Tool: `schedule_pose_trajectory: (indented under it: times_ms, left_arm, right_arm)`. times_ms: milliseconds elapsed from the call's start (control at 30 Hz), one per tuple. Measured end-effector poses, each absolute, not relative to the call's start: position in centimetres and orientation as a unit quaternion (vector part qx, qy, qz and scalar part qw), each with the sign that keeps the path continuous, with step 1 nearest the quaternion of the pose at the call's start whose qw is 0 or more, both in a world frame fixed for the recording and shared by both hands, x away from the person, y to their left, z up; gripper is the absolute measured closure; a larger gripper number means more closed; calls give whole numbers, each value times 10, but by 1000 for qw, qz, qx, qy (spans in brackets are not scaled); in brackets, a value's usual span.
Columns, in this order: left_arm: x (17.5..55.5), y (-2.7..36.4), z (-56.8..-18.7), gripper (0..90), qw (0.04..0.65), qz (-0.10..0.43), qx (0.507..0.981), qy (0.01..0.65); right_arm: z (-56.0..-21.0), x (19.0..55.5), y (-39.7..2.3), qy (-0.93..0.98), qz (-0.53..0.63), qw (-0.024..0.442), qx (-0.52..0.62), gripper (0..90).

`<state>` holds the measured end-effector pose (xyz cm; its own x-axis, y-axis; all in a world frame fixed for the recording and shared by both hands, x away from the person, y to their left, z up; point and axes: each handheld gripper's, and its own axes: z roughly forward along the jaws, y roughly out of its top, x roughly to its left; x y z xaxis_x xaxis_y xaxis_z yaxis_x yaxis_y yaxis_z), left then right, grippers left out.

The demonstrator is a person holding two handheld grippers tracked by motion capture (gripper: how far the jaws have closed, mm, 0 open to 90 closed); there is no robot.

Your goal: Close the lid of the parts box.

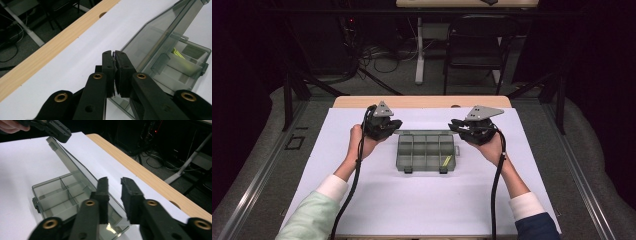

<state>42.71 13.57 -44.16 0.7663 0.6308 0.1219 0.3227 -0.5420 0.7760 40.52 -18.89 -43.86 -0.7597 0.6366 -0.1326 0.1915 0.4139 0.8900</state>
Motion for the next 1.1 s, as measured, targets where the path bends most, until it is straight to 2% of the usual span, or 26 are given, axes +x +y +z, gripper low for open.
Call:
schedule_pose_trajectory:
  times_ms: [100, 267, 1100]
  left_arm:
    - [423, 136, -446, 865, 390, 195, 857, 275]
    - [416, 134, -453, 865, 389, 190, 860, 269]
    - [392, 135, -490, 867, 381, 176, 871, 255]
  right_arm:
    - [-443, 404, -186, 813, 467, 235, 257, 855]
    - [-453, 401, -180, 821, 456, 233, 254, 895]
    - [-496, 389, -171, 841, 426, 212, 257, 900]
